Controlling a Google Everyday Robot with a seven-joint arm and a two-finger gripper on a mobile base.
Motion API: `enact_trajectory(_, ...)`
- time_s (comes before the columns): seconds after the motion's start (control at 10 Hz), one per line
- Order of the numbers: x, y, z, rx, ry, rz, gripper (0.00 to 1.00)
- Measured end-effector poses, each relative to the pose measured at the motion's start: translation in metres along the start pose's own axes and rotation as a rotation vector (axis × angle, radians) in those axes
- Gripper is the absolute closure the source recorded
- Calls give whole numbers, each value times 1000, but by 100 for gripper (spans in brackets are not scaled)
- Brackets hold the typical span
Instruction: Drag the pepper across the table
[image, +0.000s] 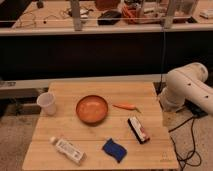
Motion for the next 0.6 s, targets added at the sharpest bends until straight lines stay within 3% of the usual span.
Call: enact_trajectory(0.6, -1, 1, 1, -2, 6, -1, 20)
